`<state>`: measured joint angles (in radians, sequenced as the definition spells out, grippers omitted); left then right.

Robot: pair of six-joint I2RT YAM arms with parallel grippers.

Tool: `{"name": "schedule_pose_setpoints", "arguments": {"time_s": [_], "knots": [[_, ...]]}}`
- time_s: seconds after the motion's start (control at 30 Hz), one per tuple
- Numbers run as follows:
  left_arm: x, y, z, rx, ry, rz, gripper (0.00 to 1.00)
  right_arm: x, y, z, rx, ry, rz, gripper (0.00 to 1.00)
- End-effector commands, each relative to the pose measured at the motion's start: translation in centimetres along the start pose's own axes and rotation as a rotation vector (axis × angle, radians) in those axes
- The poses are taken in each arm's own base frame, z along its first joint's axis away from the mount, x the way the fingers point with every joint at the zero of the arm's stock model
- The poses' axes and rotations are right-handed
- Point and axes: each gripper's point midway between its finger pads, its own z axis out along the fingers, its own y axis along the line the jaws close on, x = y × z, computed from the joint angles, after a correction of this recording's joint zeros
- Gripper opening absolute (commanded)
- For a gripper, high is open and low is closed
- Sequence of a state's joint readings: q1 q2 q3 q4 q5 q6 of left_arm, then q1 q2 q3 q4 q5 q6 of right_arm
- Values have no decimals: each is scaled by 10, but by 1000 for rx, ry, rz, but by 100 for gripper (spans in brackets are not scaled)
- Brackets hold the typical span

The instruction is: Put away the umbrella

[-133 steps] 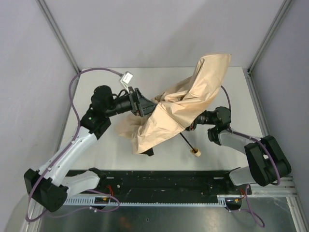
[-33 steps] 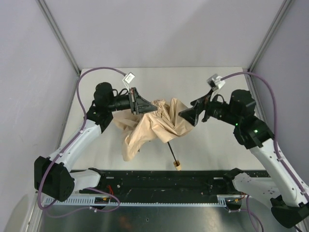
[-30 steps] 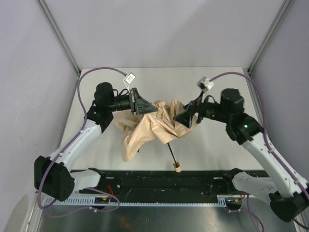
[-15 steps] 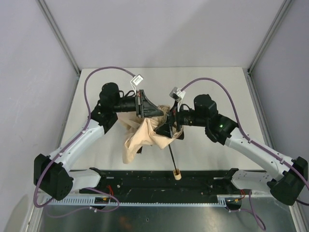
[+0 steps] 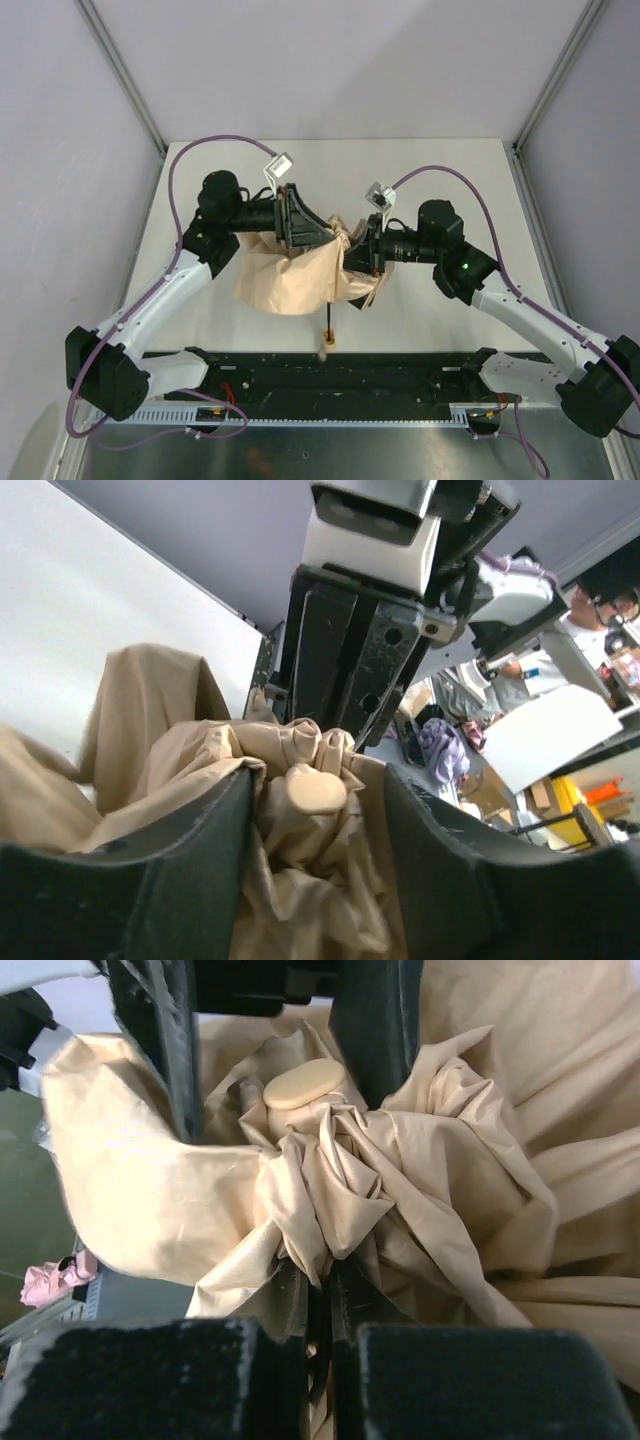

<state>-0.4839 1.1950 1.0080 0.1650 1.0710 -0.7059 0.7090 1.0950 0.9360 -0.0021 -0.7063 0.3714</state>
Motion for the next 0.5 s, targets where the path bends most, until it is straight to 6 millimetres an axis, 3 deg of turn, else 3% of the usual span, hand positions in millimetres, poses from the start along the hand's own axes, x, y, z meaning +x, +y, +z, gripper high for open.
{"name": "schedule_pose_setpoints", "arguments": {"time_s": [0.0, 0.07, 0.13, 0.23, 0.3, 0.47], "knots": [[-53, -33, -23, -29, -175, 117, 68, -26, 21, -12, -100, -121, -103, 0], [-65, -31, -40, -82, -230, 132, 88, -28, 15, -19, -77, -144, -87, 0], [-74, -27, -56, -145, -278, 146, 97, -29, 9, -24, -49, -156, -73, 0], [-78, -17, -75, -269, -313, 164, 98, -30, -3, -29, -1, -173, -48, 0], [-75, -14, -83, -314, -315, 170, 94, -35, -11, -33, 43, -197, -43, 0], [-44, -4, -78, -306, -251, 138, 99, -48, -37, -44, 126, -253, 2, 0]]}}
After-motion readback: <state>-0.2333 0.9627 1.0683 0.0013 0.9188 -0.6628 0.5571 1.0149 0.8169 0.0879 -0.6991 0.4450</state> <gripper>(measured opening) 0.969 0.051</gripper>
